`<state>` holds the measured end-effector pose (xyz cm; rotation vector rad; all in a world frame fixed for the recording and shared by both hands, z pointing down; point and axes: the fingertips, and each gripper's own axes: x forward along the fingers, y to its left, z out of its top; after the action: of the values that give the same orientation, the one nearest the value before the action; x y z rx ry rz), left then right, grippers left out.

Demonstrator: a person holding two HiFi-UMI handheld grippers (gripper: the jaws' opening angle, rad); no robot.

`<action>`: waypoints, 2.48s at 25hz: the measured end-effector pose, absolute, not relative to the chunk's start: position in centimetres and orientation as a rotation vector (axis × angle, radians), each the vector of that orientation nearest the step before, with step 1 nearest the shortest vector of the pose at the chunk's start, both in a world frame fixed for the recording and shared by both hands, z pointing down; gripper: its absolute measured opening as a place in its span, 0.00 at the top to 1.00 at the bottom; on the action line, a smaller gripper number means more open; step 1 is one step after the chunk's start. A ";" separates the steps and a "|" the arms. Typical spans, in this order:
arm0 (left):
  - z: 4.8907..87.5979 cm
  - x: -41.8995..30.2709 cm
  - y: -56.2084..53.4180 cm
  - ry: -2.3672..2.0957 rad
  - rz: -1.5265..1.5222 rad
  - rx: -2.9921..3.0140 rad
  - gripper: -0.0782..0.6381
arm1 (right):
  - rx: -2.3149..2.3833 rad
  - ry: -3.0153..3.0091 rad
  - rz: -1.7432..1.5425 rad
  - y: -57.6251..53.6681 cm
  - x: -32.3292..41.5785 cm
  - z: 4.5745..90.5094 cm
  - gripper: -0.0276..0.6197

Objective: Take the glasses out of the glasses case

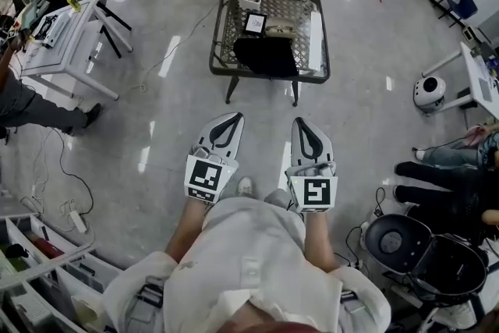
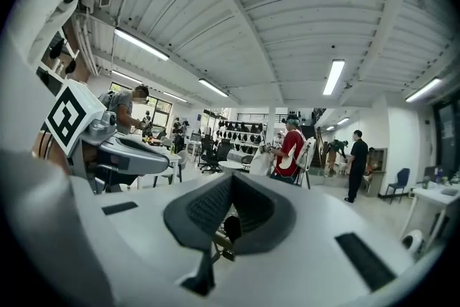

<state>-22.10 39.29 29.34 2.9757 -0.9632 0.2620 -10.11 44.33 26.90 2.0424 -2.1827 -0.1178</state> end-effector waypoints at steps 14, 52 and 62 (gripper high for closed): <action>30.4 -18.0 32.8 -0.956 0.282 2.945 0.87 | 2.035 -2.168 -0.063 37.6 -5.7 28.1 0.95; 29.7 -4.2 13.2 -1.230 0.232 2.865 0.87 | 1.902 -2.362 -0.018 16.4 8.8 30.1 0.95; 31.0 -3.5 5.0 -1.153 0.215 2.873 0.87 | 1.960 -2.299 -0.016 9.1 9.6 30.9 0.95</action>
<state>-3.54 5.02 31.01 2.8732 -1.1531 0.2152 9.60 9.08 30.85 1.9601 -2.2991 -0.0160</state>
